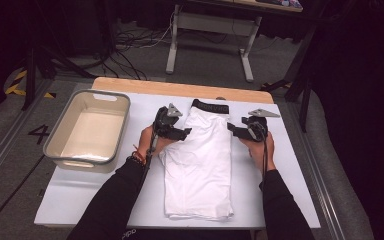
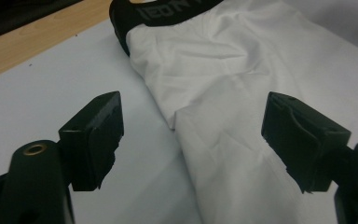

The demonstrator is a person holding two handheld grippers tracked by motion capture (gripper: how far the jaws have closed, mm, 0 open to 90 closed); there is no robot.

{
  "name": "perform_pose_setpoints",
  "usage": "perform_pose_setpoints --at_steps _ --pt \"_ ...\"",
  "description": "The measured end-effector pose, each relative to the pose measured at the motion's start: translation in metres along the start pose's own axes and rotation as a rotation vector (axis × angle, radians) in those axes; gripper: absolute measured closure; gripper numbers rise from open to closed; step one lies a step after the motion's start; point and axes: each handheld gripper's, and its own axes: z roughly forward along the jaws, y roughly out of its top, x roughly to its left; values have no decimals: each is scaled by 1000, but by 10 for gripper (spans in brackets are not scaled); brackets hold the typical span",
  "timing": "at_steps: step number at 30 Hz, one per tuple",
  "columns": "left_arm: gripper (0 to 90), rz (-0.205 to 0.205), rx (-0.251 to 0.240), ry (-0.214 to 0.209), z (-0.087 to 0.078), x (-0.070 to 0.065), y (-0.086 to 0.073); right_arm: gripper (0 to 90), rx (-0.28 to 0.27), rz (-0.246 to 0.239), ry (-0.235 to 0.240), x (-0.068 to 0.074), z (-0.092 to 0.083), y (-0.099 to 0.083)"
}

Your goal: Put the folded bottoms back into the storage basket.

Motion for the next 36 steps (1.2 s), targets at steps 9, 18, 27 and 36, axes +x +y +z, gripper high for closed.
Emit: perform_pose_setpoints --at_steps 9,18,27,36 --pt "288 -16 77 33 34 7 10 333 82 3 -31 5 38 3" --pt "446 -2 152 23 53 6 17 386 155 35 -48 -2 58 3" --pt "860 -23 157 -30 52 2 17 655 188 27 -6 0 61 4" --pt "880 0 153 -15 51 0 18 863 188 32 60 4 61 4"
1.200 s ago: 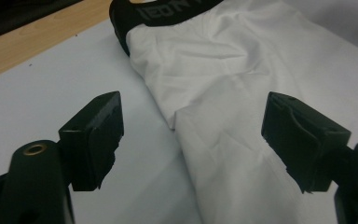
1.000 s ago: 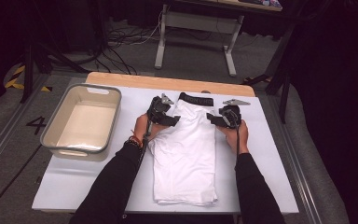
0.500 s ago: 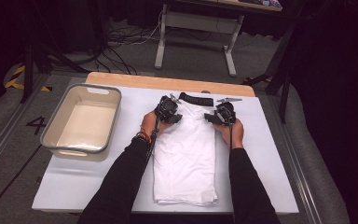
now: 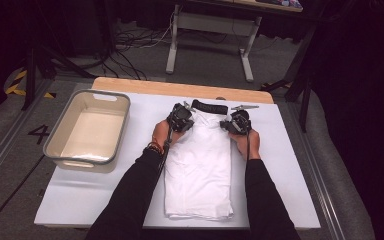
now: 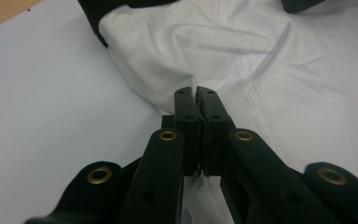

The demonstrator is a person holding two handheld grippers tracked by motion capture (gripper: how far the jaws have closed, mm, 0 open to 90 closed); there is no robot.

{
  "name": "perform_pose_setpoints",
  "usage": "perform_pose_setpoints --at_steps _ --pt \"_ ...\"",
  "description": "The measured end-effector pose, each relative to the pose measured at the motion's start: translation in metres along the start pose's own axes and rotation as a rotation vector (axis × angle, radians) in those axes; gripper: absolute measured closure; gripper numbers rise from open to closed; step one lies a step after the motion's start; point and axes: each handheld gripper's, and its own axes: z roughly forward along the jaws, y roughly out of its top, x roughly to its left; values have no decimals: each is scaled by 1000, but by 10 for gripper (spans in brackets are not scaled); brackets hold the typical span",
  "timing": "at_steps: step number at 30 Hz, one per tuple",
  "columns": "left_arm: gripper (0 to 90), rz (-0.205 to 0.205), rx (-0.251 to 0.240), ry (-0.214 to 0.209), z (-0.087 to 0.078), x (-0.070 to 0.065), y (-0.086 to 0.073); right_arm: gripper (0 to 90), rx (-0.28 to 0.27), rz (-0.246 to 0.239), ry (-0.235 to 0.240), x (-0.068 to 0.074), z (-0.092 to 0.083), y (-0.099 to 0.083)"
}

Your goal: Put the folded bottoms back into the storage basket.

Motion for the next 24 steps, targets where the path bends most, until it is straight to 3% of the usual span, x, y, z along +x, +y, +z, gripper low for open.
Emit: perform_pose_setpoints --at_steps 7,10,18,24 --pt "884 10 -44 10 -11 -2 3 874 -55 -11 -8 3 -10 1" --pt "886 23 -62 20 -17 -4 4 875 -67 -40 -21 5 -16 2" --pt "885 66 -96 28 -34 -9 4 877 -140 -25 16 9 -34 -1" --pt "882 73 -124 34 -43 -10 2 877 -169 -29 38 16 -42 -1"
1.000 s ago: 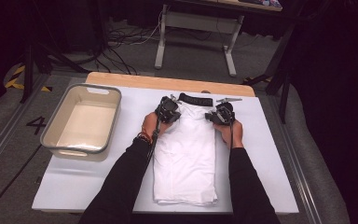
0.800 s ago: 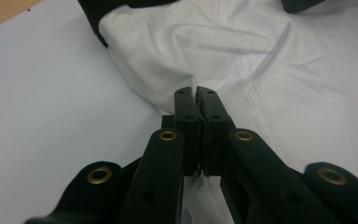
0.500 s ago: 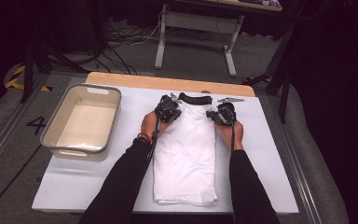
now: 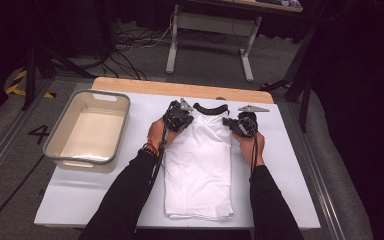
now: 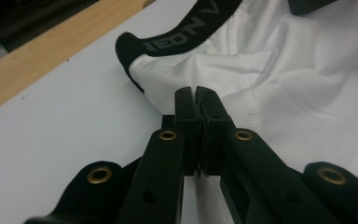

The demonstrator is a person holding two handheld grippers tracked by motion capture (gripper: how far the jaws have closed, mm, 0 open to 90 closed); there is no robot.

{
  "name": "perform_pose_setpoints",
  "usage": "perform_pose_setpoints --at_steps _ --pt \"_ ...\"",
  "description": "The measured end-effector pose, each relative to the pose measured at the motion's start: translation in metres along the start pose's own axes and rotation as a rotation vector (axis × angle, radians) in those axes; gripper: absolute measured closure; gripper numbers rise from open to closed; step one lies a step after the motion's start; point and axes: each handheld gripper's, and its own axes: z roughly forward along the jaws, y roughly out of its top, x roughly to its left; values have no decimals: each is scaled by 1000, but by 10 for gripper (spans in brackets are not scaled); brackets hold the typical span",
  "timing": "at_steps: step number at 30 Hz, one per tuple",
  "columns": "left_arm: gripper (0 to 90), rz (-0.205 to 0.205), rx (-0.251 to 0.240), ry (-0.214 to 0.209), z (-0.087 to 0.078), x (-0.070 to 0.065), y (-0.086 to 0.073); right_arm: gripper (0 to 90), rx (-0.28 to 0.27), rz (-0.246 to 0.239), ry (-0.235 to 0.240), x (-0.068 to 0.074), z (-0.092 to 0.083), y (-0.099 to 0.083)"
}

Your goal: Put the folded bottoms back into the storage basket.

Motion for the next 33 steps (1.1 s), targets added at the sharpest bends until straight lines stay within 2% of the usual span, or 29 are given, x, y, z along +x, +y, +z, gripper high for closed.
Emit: perform_pose_setpoints --at_steps 1,5,7,8,12,13,15,16,19,20,21,22,23,24,25,26,27,30,31,33 --pt "882 5 -5 -14 -4 0 0 877 -11 -7 11 4 -3 1" --pt "882 22 -15 -16 -12 -3 -2 877 -24 -23 25 7 -9 1" --pt "882 31 -29 -15 -17 -6 -3 877 -45 -27 51 12 -17 2" --pt "881 49 -38 -13 -24 -10 -4 877 -54 -31 61 14 -20 3" --pt "880 73 -58 -6 -33 -17 -5 877 -78 -52 93 20 -31 2" --pt "880 73 -68 -17 -37 -20 -6 877 -88 -54 106 21 -34 1" --pt "879 96 -86 -11 -44 -26 -7 877 -113 -55 141 26 -45 -5" --pt "880 112 -91 -26 -50 -30 -9 877 -120 -60 149 28 -48 -7" --pt "880 127 -96 -24 -57 -35 -11 877 -136 -63 177 33 -57 -12" --pt "880 136 -117 -41 -65 -39 -15 877 -146 -77 190 35 -62 -15" --pt "880 136 -117 -41 -65 -39 -15 877 -146 -77 190 35 -62 -15" --pt "880 153 -124 -40 -71 -43 -19 877 -146 -82 196 37 -64 -16" --pt "880 159 -135 -42 -74 -45 -21 876 -151 -88 215 41 -69 -19" --pt "880 164 -140 -59 -78 -49 -25 877 -154 -99 219 44 -71 -20" --pt "880 174 -141 -61 -82 -52 -28 876 -154 -135 234 50 -78 -24" --pt "880 185 -142 -60 -84 -55 -31 876 -154 -135 234 50 -78 -24" --pt "879 203 -142 -63 -88 -60 -36 875 -154 -157 249 55 -82 -29" --pt "880 227 -147 -73 -96 -69 -47 875 -153 -166 263 57 -85 -32" --pt "879 236 -144 -74 -99 -71 -51 874 -155 -183 289 62 -90 -38" --pt "879 243 -143 -86 -103 -75 -56 874 -149 -190 289 64 -91 -40"
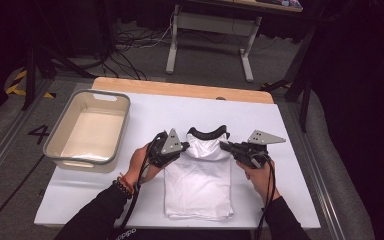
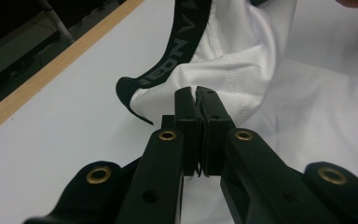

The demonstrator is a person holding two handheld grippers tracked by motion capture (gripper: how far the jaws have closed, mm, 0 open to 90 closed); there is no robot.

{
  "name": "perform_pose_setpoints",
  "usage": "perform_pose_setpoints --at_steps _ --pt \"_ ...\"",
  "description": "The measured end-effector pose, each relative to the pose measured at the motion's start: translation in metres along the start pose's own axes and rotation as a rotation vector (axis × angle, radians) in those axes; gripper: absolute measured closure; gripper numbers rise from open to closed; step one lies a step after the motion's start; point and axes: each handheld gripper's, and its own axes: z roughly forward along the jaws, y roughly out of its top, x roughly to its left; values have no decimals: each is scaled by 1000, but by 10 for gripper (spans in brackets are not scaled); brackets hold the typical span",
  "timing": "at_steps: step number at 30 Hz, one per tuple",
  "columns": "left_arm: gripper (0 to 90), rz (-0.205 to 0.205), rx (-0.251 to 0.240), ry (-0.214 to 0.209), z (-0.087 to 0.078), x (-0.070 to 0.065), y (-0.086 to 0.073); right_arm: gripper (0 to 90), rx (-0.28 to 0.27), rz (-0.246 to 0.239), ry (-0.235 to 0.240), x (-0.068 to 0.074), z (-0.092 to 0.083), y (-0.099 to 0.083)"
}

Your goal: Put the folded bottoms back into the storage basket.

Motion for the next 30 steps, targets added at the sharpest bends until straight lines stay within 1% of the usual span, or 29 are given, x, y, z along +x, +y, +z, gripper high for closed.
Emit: perform_pose_setpoints --at_steps 1,2,3,4,5,6,7,8,9,10,11,12,13,16,17,18,19,20,21,22,23,26,27,30 --pt "879 12 3 -4 -3 -5 -3 874 5 -4 12 3 -1 -2" --pt "878 17 5 -2 -6 -8 -6 873 9 -16 26 8 -3 -5" --pt "878 17 1 -10 -8 -10 -8 872 12 -26 30 11 -4 -7" --pt "879 18 2 -14 -10 -12 -9 872 13 -42 58 15 -6 -10" --pt "879 22 3 -19 -12 -15 -11 872 13 -42 58 15 -6 -10" --pt "881 24 3 -28 -15 -19 -15 871 19 -53 68 20 -8 -14" --pt "881 26 6 -32 -16 -22 -17 871 27 -59 72 22 -9 -16" --pt "881 26 6 -32 -16 -22 -17 871 27 -59 72 22 -9 -16" --pt "881 27 14 -45 -17 -25 -19 871 34 -66 80 24 -9 -19" --pt "882 38 26 -54 -17 -30 -24 869 69 -82 78 29 -9 -25" --pt "883 38 26 -54 -17 -30 -24 869 69 -82 78 29 -9 -25" --pt "883 39 39 -62 -17 -34 -28 869 76 -85 80 30 -10 -27" --pt "884 48 57 -70 -16 -38 -33 867 96 -87 91 32 -11 -33" --pt "885 60 82 -91 -16 -43 -37 864 123 -98 99 36 -13 -39" --pt "885 60 82 -91 -16 -43 -37 864 123 -98 99 36 -13 -39" --pt "885 64 93 -99 -17 -45 -39 863 135 -106 95 37 -14 -42" --pt "885 73 101 -105 -17 -46 -40 861 143 -103 98 38 -14 -45" --pt "885 74 106 -111 -17 -48 -42 858 153 -102 101 39 -15 -47" --pt "885 79 120 -117 -17 -50 -45 855 175 -112 107 41 -17 -54" --pt "886 79 120 -117 -17 -50 -45 855 175 -112 107 41 -17 -54" --pt "886 76 132 -125 -16 -51 -48 855 185 -122 105 42 -18 -57" --pt "886 74 147 -138 -14 -52 -52 854 202 -118 94 43 -20 -63" --pt "887 65 156 -143 -13 -51 -53 848 221 -127 81 44 -21 -66" --pt "887 65 163 -151 -12 -50 -55 835 246 -135 55 45 -20 -68"
